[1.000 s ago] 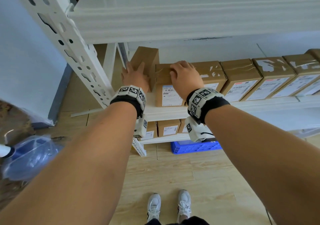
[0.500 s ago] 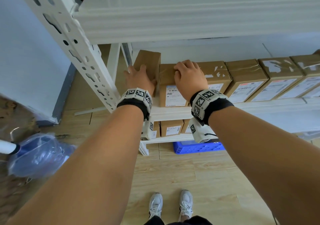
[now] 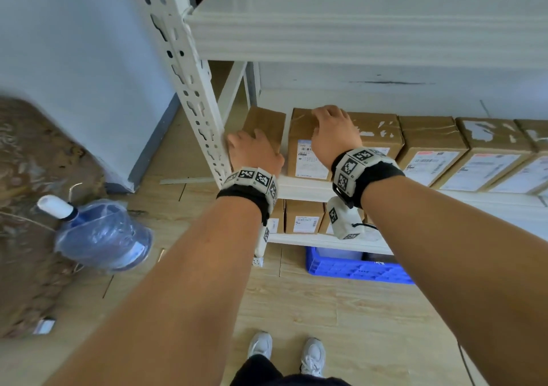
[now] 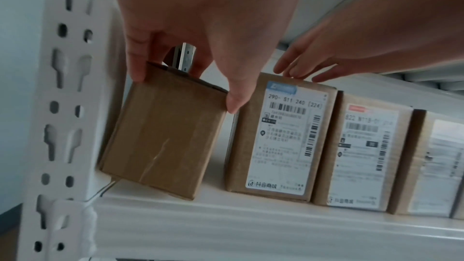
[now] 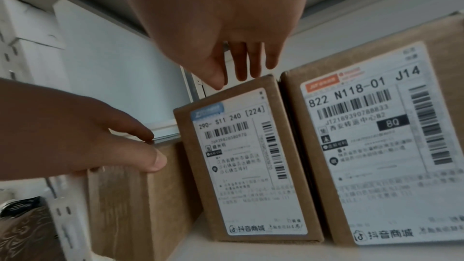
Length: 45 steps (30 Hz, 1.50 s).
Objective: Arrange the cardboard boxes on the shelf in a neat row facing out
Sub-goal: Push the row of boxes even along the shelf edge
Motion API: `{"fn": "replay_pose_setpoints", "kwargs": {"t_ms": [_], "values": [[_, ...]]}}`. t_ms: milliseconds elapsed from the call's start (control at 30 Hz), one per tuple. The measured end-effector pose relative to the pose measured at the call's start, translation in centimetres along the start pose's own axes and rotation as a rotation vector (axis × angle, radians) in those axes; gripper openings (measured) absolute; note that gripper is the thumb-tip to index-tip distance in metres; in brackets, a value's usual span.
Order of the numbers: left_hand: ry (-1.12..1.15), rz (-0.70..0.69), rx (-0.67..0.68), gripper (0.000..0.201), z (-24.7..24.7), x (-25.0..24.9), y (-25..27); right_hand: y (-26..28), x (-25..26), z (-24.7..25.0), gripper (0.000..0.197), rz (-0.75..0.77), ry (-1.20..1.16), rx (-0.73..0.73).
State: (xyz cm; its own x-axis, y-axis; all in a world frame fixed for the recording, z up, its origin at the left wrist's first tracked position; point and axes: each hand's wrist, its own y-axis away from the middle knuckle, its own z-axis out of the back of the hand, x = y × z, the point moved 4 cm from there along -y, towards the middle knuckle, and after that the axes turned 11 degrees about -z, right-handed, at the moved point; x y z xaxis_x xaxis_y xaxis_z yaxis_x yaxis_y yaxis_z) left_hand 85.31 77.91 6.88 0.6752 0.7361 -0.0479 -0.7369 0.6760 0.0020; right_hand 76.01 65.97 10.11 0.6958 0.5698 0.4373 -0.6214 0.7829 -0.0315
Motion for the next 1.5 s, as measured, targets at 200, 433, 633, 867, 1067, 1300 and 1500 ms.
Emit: {"fn": "replay_pose_setpoints", "kwargs": {"t_ms": [200, 433, 633, 867, 1067, 1300, 1500], "values": [[-0.001, -0.010, 0.007, 0.076, 1.2, 0.3, 3.4, 2.8, 1.1, 1.0, 0.058, 0.060, -0.020, 0.022], [0.178, -0.039, -0.078, 0.068, 4.1, 3.0, 6.5, 5.8, 2.0, 1.4, 0.057, 0.000, -0.107, 0.035], [0.535, 0.074, 0.019, 0.077, 4.9, 7.6, 10.2, 11.2, 3.7, -0.6, 0.057, -0.115, -0.128, 0.114], [0.901, 0.247, 0.088, 0.064, 5.4, 11.5, 14.4, 17.1, 4.4, -3.2, 0.064, -0.222, -0.116, 0.193], [1.198, 0.341, 0.131, 0.064, 5.1, 11.8, 16.5, 20.3, 5.1, -3.4, 0.092, -0.122, -0.203, 0.196], [1.359, 0.383, 0.160, 0.072, 5.0, 10.9, 16.8, 20.7, 4.8, -2.5, 0.114, -0.144, -0.168, 0.039], [1.461, 0.410, 0.144, 0.061, 4.9, 10.6, 16.5, 19.8, 3.8, -0.3, 0.081, -0.376, -0.363, 0.065]]}}
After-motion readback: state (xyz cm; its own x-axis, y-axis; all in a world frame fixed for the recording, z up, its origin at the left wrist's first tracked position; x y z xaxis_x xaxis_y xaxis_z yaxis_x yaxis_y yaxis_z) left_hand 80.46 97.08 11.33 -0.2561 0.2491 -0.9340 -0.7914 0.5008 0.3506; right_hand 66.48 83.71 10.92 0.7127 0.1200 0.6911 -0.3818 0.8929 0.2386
